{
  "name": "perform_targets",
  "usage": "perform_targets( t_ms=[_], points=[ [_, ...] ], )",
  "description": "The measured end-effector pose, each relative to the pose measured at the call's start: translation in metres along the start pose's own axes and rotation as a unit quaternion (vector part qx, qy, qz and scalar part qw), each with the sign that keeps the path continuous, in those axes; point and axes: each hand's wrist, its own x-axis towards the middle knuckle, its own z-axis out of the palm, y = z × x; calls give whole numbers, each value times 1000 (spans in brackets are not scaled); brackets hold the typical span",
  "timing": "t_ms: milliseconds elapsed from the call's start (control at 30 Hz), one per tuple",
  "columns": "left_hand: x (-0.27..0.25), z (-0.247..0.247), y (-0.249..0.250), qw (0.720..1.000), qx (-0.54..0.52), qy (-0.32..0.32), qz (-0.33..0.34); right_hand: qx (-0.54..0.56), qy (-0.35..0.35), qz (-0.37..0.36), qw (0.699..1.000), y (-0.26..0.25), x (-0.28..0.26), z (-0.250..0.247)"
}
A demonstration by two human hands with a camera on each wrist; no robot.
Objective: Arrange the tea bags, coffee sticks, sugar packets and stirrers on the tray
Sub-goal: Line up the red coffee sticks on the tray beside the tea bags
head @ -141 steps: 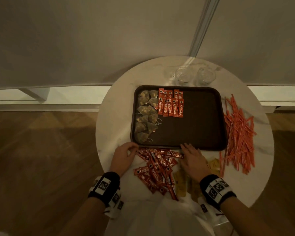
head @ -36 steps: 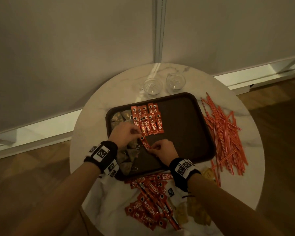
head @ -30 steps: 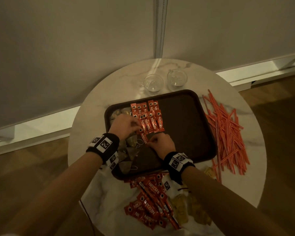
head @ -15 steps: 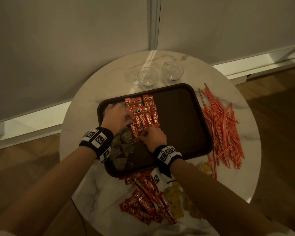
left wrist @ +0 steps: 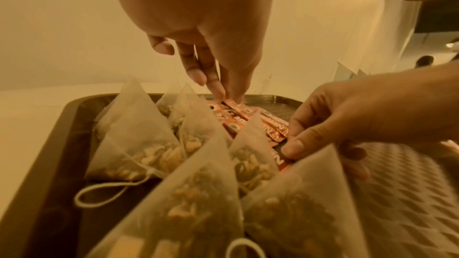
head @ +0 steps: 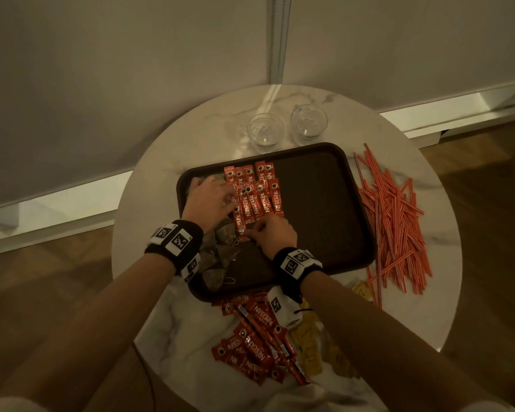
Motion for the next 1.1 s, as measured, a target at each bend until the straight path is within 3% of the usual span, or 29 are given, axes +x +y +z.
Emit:
perform_targets(
  t_ms=[200,367,533,667,867,1100],
  points=[
    [-40,-3,9,993,-86,84,-16,80,-16,-4,997,11,-11,-5],
    [-107,12,23,983,-151,98,-28,103,-35,-47,993,24,-50,-10],
    [-178,30,45,964,-223,80,-124,142,-51,-87,985,47,-108,-19],
    [-220,53,58,942,-277,47,-183,98,-99,-85,987,70,-143,-10],
    [-235,70,81,966,-221,-39,-129,-16,-121,-108,987,81,-167,12],
    [-236,76,84,971,-175,-71,-144,-103,-147,-116,977,67,-173,34]
  ],
)
